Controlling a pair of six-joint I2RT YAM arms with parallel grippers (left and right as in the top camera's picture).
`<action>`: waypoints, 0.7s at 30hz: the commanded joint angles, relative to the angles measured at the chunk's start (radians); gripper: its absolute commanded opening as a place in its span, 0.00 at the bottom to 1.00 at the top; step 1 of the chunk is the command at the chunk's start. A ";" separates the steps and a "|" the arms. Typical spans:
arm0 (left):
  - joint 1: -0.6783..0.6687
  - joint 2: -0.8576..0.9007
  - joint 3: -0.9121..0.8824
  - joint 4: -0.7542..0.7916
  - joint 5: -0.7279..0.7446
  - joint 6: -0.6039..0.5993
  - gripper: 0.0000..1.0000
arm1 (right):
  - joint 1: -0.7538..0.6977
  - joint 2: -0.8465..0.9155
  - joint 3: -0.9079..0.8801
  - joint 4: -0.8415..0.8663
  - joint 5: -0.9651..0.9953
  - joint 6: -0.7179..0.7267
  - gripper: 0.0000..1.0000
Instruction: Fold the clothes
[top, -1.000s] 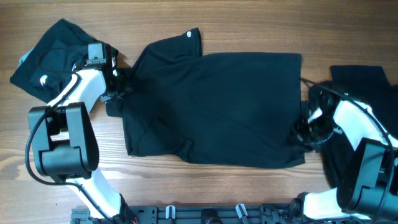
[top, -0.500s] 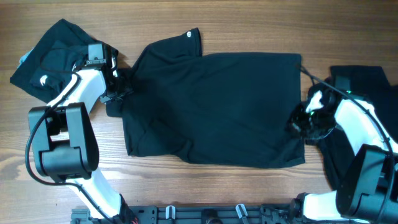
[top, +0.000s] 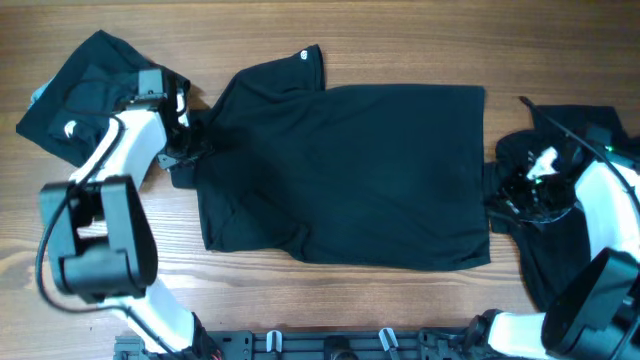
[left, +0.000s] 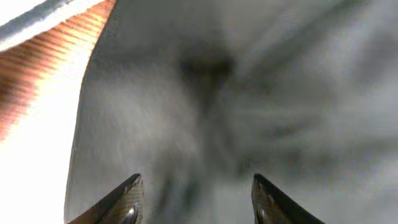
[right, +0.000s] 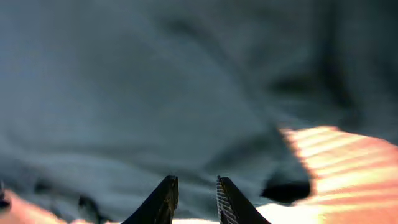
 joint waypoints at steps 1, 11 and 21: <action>-0.036 -0.185 0.048 -0.077 0.152 0.030 0.55 | 0.066 -0.015 0.009 0.029 -0.090 -0.088 0.33; -0.167 -0.164 -0.195 -0.160 0.079 -0.163 0.21 | 0.155 0.080 0.007 0.379 -0.100 0.063 0.07; -0.165 -0.166 -0.497 -0.110 0.019 -0.384 0.14 | 0.206 0.256 0.007 0.578 -0.081 0.100 0.14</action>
